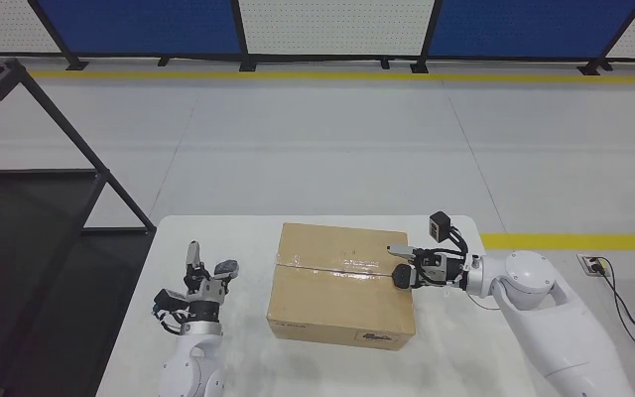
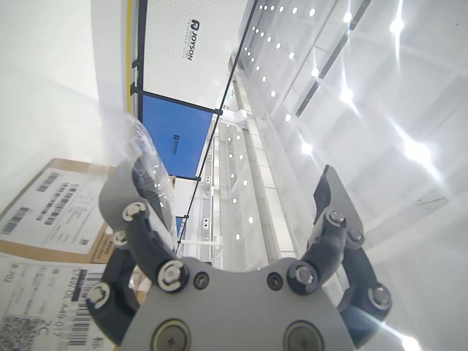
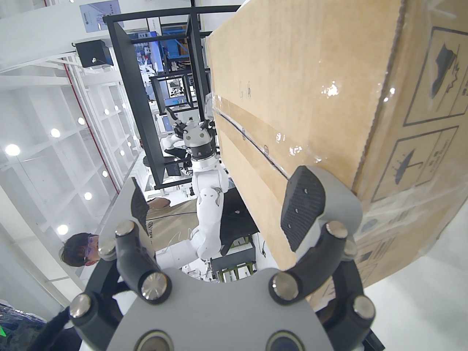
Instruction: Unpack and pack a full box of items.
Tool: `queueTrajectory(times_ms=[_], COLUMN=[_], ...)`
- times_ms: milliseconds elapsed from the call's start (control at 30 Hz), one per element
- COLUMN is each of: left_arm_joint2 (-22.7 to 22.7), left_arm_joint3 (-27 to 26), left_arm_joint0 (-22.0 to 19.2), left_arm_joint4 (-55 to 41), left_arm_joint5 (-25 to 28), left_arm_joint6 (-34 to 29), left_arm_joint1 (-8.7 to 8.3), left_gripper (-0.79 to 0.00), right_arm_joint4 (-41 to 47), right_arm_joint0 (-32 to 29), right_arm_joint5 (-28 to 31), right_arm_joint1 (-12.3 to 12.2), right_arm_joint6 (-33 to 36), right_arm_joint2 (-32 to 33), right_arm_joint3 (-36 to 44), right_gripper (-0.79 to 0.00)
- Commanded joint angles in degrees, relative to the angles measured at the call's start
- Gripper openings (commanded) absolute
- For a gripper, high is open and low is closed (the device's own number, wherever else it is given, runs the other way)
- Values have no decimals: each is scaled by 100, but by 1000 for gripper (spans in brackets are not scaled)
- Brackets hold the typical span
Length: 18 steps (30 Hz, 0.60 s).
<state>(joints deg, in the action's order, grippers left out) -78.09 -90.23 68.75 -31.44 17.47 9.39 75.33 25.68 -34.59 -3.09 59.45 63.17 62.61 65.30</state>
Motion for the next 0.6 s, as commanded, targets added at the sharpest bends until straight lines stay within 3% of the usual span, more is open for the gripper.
queueTrajectory(times_ms=[0, 567], left_arm_joint2=[-36, 10], left_arm_joint3=[-112, -808], left_arm_joint0=[24, -13], left_arm_joint4=[11, 481], left_arm_joint5=[27, -104], left_arm_joint6=[18, 126], left_arm_joint1=[9, 106], left_gripper=[0, 0], right_arm_joint4=[0, -19], right_arm_joint0=[0, -287], right_arm_joint5=[0, -8], right_arm_joint1=[0, -45], right_arm_joint6=[0, -140], right_arm_joint2=[0, 163], right_arm_joint3=[0, 315], right_gripper=[0, 0])
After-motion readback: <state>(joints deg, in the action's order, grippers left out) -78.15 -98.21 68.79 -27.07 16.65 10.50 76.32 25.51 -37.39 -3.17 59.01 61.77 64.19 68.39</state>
